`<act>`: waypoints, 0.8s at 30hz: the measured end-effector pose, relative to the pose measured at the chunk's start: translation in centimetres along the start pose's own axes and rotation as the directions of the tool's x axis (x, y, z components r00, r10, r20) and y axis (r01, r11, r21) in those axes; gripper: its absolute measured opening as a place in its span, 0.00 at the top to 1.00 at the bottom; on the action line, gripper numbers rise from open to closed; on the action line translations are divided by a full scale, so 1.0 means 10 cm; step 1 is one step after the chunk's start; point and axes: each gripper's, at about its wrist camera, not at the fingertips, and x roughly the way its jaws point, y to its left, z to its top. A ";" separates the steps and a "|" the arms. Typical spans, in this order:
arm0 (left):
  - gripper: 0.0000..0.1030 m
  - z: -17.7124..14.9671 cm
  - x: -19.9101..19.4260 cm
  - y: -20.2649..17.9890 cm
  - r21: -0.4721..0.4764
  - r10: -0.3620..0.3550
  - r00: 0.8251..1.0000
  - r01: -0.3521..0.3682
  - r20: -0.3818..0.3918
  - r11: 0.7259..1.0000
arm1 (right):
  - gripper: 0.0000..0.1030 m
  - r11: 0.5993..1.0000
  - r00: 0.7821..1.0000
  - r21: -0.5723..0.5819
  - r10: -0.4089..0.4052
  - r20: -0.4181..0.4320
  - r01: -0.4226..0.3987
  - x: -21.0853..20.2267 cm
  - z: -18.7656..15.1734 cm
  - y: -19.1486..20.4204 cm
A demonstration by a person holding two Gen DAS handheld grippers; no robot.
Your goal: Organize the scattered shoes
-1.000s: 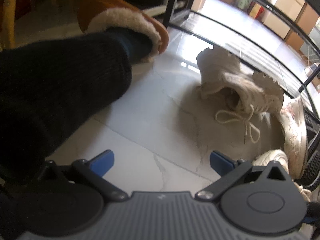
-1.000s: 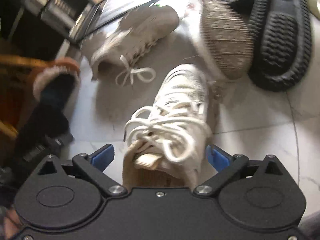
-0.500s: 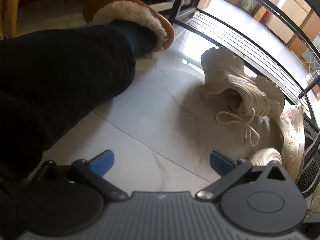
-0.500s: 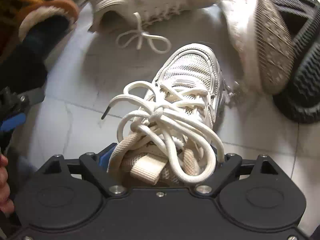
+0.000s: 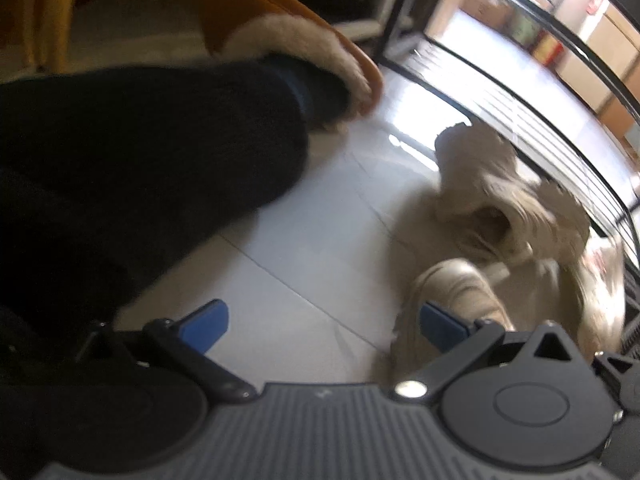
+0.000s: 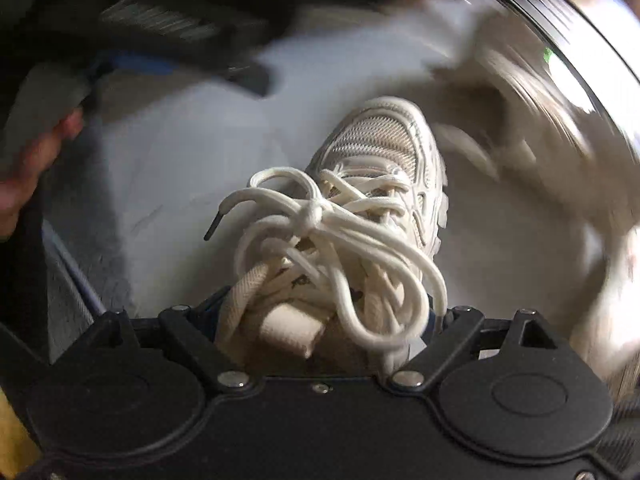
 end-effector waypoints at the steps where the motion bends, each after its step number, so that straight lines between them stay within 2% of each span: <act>1: 0.01 0.01 -0.03 0.02 -0.007 0.011 1.000 -0.011 0.022 1.000 | 0.12 1.000 1.000 -0.014 -0.015 -0.002 0.015 0.01 0.01 0.02; 3: 0.01 0.03 -0.06 0.05 -0.025 0.014 0.999 -0.013 0.040 1.000 | 0.13 0.998 0.999 -0.038 -0.046 -0.006 0.046 0.04 0.03 0.04; 6: 0.01 0.03 -0.02 0.06 -0.025 0.012 1.000 -0.012 0.017 1.000 | 0.10 0.996 0.997 0.041 -0.075 -0.022 0.075 0.07 0.01 -0.06; 7: 0.01 0.03 -0.01 0.06 -0.027 0.009 1.000 -0.009 0.008 1.000 | 0.04 0.995 0.998 0.080 -0.066 -0.016 0.067 0.03 -0.02 -0.12; 11: 0.01 0.03 0.00 0.06 -0.036 0.000 1.000 0.000 -0.011 0.999 | 0.02 0.972 1.000 0.235 -0.026 0.008 0.023 -0.15 -0.13 -0.29; 14: 0.01 0.03 -0.01 0.05 -0.037 -0.010 1.000 0.010 -0.015 0.999 | 0.00 0.928 0.998 0.373 -0.030 0.047 0.010 -0.39 -0.25 -0.43; 16: 0.01 0.02 0.00 0.03 -0.032 -0.017 1.000 0.017 -0.021 0.999 | 0.00 0.853 0.997 0.520 0.007 0.076 -0.046 -0.55 -0.36 -0.59; 18: 0.01 0.00 0.00 0.01 -0.021 -0.022 0.999 0.022 -0.027 1.000 | 0.00 0.747 0.995 0.659 0.032 0.093 -0.086 -0.65 -0.47 -0.74; 20: 0.01 -0.01 0.00 0.01 -0.021 -0.027 0.999 0.026 -0.038 0.999 | 0.00 0.622 0.993 0.774 0.048 0.109 -0.115 -0.70 -0.56 -0.88; 21: 0.01 -0.01 0.01 0.02 -0.028 -0.028 0.999 0.027 -0.043 0.999 | 0.00 0.470 0.990 0.871 0.069 0.124 -0.142 -0.73 -0.71 -0.94; 22: 0.01 -0.01 0.01 0.03 -0.033 -0.028 0.999 0.027 -0.045 0.999 | 0.00 0.341 0.988 0.928 0.084 0.131 -0.152 -0.73 -0.86 -0.96; 24: 0.01 -0.01 0.01 0.05 -0.047 -0.027 0.999 0.025 -0.048 0.999 | 0.00 0.068 0.983 0.985 0.109 0.151 -0.159 -0.72 -1.15 -1.02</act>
